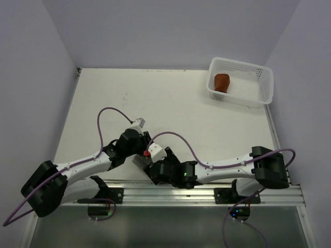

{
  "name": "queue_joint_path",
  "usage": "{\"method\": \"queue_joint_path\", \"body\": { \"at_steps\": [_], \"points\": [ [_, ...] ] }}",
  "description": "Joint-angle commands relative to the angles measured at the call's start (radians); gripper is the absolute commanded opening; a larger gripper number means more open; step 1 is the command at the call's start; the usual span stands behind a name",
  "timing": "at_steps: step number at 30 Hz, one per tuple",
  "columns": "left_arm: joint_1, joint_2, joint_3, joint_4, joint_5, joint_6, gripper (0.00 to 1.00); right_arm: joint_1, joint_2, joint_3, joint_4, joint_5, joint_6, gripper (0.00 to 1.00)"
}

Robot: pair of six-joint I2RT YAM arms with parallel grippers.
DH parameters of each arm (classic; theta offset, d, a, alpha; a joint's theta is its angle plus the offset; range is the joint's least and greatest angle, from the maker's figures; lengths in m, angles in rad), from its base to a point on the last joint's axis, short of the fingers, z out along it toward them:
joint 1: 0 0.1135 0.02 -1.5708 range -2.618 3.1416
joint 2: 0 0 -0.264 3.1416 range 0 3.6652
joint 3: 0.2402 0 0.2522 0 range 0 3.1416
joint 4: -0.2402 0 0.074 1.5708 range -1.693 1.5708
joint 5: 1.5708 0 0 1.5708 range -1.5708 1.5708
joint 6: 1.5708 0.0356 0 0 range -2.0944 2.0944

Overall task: Roll the towels
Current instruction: Roll the towel

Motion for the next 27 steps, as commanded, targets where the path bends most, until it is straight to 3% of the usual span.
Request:
{"method": "queue_joint_path", "body": {
  "at_steps": [1,11,27],
  "points": [
    [-0.005,0.002,-0.043,-0.049,-0.032,-0.004,0.36,-0.066,-0.089,-0.059,0.094,-0.185,0.032,0.92],
    [-0.005,-0.003,-0.047,-0.053,-0.036,-0.001,0.36,-0.261,-0.211,-0.21,0.268,-0.524,0.094,0.86],
    [-0.005,-0.015,-0.074,-0.043,-0.028,-0.013,0.34,-0.298,-0.076,-0.322,0.355,-0.505,0.098,0.8]
  ]
}}
